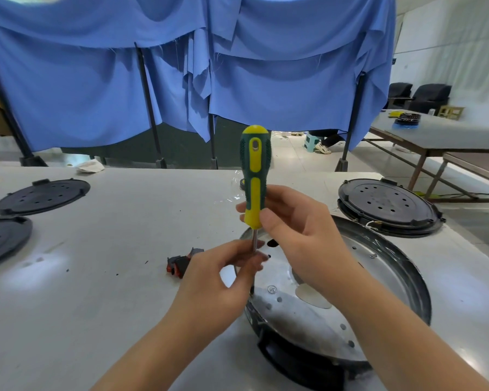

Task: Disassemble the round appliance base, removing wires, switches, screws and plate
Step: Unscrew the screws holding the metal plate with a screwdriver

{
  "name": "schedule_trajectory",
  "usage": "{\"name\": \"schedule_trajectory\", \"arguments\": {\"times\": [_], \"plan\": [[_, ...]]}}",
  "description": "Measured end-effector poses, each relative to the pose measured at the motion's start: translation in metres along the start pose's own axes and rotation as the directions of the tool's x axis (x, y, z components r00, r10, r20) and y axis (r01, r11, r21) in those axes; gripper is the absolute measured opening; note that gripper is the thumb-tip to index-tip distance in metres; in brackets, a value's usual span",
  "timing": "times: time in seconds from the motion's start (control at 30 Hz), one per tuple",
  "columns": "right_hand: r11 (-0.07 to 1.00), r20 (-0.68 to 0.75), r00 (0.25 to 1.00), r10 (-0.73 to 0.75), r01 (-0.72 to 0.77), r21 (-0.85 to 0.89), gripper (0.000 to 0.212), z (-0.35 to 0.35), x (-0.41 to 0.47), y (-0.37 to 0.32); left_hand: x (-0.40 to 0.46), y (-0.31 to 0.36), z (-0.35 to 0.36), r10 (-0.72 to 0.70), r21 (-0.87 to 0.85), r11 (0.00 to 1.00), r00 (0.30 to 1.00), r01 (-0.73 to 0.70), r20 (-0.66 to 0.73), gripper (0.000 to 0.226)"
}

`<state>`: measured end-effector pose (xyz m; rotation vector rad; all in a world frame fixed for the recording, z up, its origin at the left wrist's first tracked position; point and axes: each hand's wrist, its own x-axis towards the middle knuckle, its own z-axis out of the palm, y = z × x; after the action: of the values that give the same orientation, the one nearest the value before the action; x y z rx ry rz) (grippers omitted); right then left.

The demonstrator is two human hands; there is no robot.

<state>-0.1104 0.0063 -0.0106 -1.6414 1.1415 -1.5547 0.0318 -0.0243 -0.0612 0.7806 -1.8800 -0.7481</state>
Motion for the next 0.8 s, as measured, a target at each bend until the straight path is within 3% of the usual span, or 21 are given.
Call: {"name": "schedule_trajectory", "arguments": {"times": [0.13,0.27,0.33,0.47,0.63,0.8], "plan": [[0.998,0.006,1.0,-0.011,0.012,-0.054,0.021,0.0029,-0.0009,-0.0023,0.0008,0.0005,0.0002,-0.062,-0.022,0.998,0.997,0.061,-0.053,0.016],[0.995,-0.039,0.999,-0.016,0.012,-0.103,0.031,0.0034,0.0008,0.0,0.0018,-0.0014,-0.0005,-0.084,-0.03,0.996,0.991,0.081,-0.104,0.013],[1.0,-0.053,0.999,-0.011,0.01,-0.029,0.037,0.0012,0.0015,0.0017,0.0013,-0.0003,-0.0009,-0.047,-0.014,0.999,0.996,0.046,-0.072,0.007],[1.0,0.002,1.0,-0.002,0.002,0.002,0.026,-0.0003,0.0001,0.0011,-0.0005,0.001,-0.0011,-0.016,-0.038,0.999,1.0,0.017,0.01,0.02],[0.991,-0.018,1.0,0.008,-0.01,-0.131,0.031,0.0025,-0.0001,-0.0001,0.0016,0.0029,0.0006,-0.063,-0.025,0.998,0.996,0.061,-0.07,0.013],[1.0,-0.097,0.995,0.014,-0.014,0.002,0.036,-0.0022,0.0032,0.0021,0.0014,0.0027,-0.0002,-0.024,-0.021,1.0,0.999,0.023,-0.035,0.014]]}}
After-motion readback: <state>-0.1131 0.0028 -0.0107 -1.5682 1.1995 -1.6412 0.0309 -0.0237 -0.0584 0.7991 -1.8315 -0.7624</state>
